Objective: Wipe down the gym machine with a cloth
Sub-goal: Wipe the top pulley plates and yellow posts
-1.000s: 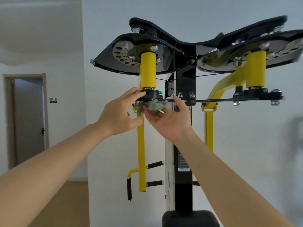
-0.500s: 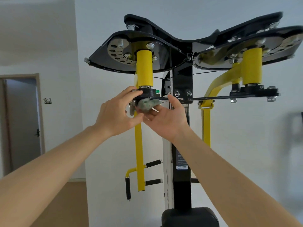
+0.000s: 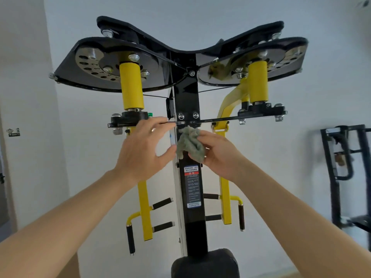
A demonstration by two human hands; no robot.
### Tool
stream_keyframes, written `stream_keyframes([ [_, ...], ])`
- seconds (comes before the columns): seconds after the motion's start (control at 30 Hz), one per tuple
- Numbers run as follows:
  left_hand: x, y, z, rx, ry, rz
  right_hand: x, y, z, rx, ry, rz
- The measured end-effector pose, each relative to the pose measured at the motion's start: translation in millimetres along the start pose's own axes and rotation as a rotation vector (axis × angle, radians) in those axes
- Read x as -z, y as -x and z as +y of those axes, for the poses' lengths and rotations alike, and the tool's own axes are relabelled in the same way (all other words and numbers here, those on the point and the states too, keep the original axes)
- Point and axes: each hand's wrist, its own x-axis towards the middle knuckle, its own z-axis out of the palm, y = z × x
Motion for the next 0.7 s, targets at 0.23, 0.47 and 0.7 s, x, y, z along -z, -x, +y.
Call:
stream_keyframes([
  [0.23,-52,-31,48,0.136,0.552,-0.191,40,21,-25,0.147,0.237,0.080],
  [0.47,-94,-56,88,0.730,1.043,-0.138,100,27,-90,0.634,1.049,0.439],
  [0.7,-141,-79,133,1.343,1.475,0.060,170,0,-128,0.621,1.502,0.343],
])
